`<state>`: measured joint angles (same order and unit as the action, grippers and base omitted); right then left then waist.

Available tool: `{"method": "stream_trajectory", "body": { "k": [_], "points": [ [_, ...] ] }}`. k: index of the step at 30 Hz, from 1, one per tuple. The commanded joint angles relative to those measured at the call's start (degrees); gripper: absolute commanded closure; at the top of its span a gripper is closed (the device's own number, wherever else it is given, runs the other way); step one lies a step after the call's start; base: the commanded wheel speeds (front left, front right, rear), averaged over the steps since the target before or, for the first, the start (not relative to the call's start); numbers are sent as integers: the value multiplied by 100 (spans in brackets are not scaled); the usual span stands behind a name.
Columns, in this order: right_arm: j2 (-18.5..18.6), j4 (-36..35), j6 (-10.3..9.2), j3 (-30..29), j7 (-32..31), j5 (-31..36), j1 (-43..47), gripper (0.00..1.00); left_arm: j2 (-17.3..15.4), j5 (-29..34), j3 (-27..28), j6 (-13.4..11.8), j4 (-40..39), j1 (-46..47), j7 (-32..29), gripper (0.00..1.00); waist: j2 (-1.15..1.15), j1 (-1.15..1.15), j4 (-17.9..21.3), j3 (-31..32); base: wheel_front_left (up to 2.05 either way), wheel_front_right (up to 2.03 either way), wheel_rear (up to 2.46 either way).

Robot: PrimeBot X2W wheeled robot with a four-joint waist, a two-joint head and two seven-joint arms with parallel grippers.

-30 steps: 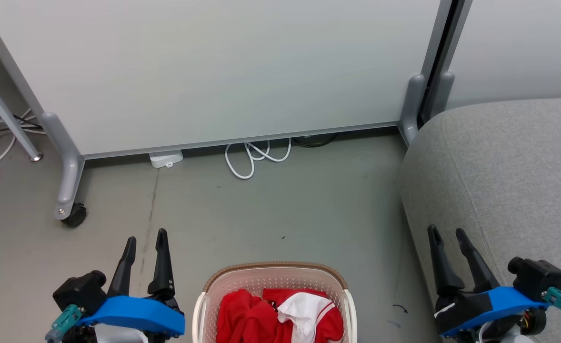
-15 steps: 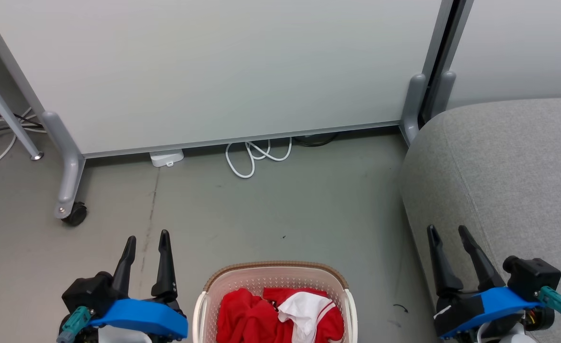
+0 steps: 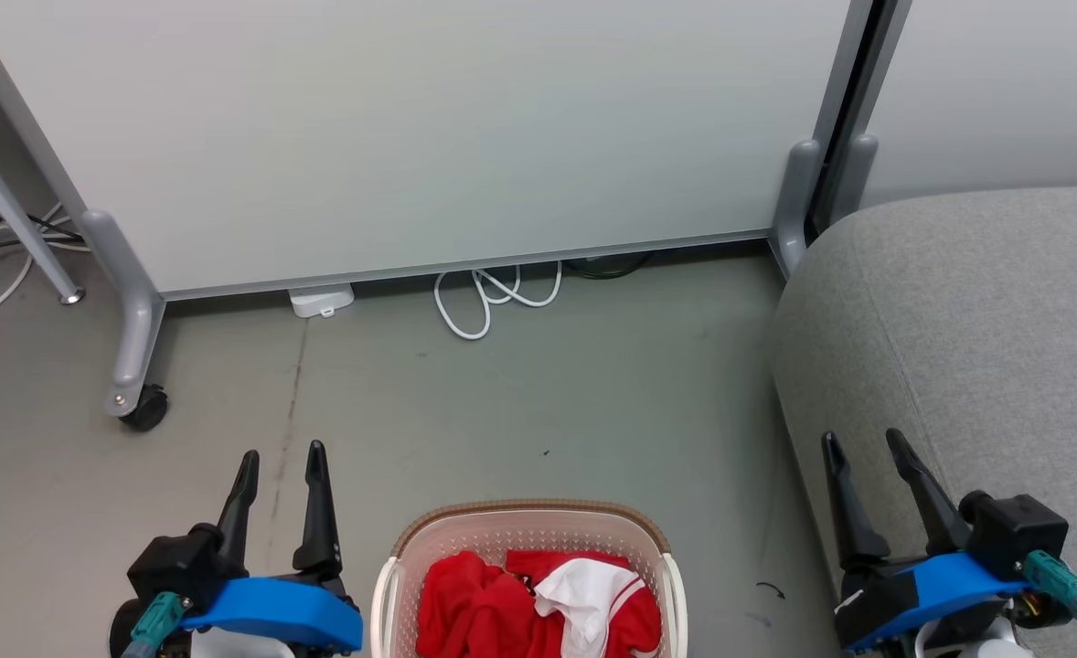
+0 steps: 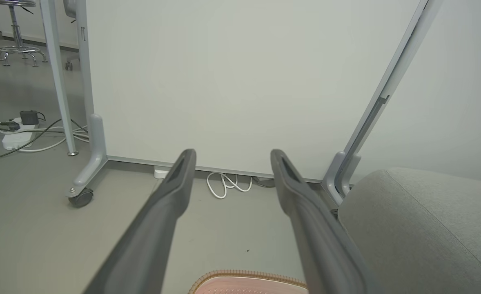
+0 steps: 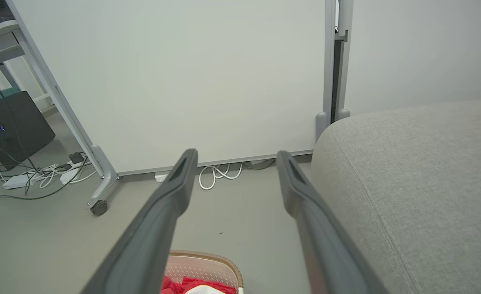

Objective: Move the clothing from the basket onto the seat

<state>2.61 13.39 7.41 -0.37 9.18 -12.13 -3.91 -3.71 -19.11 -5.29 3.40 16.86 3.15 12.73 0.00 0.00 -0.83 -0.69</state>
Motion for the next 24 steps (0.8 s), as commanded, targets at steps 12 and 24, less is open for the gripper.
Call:
{"method": "stream_trajectory", "body": {
  "k": [12, 24],
  "points": [
    [40, -17, 13, -54, 156, 594, -76, 0, 13, 359, -17, 39, 198, 119, 163, 0, 0, 0, 1, 27, 0, 0, 0],
    [43, -35, 14, -48, 209, 972, -62, 0, 30, 576, -69, 13, 379, 153, 255, 0, 0, 0, -4, 33, 0, 0, 0]
  ]
}}
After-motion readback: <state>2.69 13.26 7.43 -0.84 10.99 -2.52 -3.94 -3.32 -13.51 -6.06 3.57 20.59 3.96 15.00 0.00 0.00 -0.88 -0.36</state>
